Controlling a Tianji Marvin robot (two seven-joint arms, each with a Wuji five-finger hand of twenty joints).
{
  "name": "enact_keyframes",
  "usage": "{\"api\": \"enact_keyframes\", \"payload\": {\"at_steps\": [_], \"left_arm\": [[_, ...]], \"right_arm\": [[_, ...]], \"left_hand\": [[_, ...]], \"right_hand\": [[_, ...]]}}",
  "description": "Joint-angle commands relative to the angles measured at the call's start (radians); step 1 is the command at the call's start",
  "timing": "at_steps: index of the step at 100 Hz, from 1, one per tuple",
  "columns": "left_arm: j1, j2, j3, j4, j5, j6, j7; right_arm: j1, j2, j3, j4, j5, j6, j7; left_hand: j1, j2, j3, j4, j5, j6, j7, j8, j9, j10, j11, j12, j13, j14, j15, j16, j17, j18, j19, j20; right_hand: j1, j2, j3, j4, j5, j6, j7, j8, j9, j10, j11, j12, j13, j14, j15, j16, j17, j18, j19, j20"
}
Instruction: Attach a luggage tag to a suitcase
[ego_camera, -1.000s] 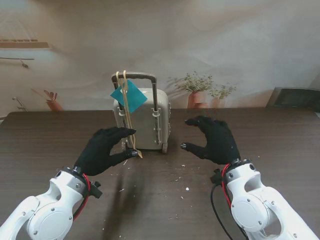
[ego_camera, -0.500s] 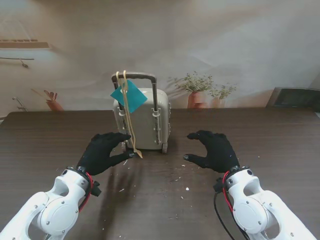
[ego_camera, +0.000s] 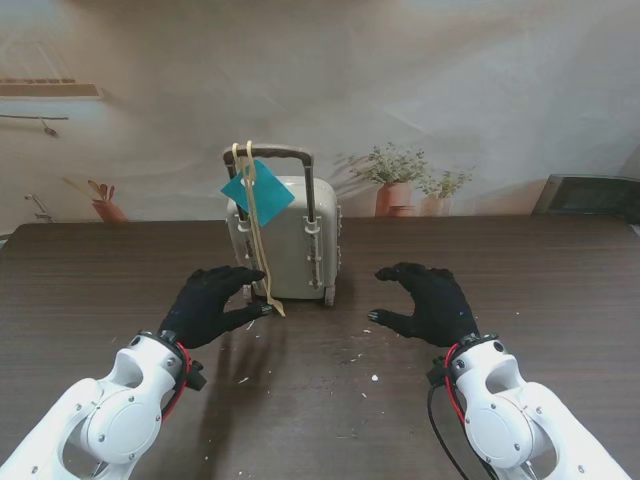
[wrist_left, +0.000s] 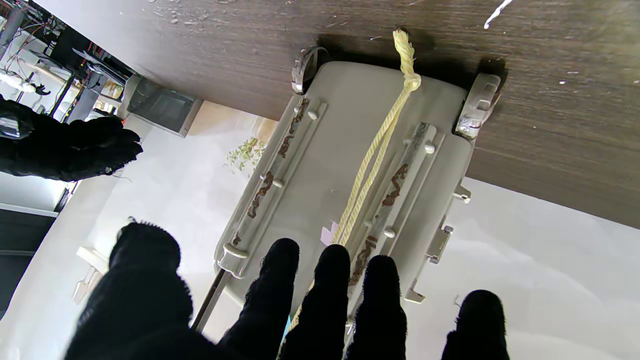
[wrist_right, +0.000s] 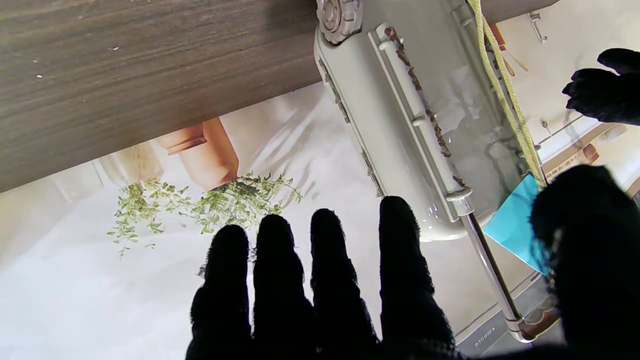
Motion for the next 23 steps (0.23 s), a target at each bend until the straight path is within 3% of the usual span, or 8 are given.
{"api": "enact_keyframes", "payload": {"at_steps": [1,23], "left_arm": [[0.007,0.001,-0.003,-0.011,0.004,-0.003,-0.012],[0.006,0.002,0.001,-0.010,-0.001,-0.009,-0.018]], "right_arm": [[-0.001,0.004,-0.001,-0.002,0.004,0.002,0.016],[0.000,0.004,-0.005,-0.003,0.006,0.004,0.020]], "left_hand": [[-0.023,0.039,-0.020,0.003,-0.010,-0.087,-0.005,0.012,-0.028,-0.021,-0.007,-0.022,-0.039,-0.004,-0.006,0.025,-0.019,0.036,-0.024,0.018],[-0.024,0.042,-0.021,0.002,-0.010,-0.085,-0.005,0.011,-0.029,-0.021,-0.008,-0.022,-0.042,-0.004,-0.005,0.032,-0.021,0.034,-0.025,0.018]], "right_hand": [[-0.047,0.023,0.025,0.000,-0.007,-0.018,-0.004,0.013,0.010,-0.006,-0.001,0.008,-0.002,-0.004,0.002,0.009,-0.008,-0.008,0.003,-0.012],[-0.047,0.023,0.031,-0.001,-0.005,-0.020,-0.005,0.015,0.013,-0.006,-0.001,0.008,0.000,-0.003,0.003,0.009,-0.002,-0.009,0.008,-0.009]]}}
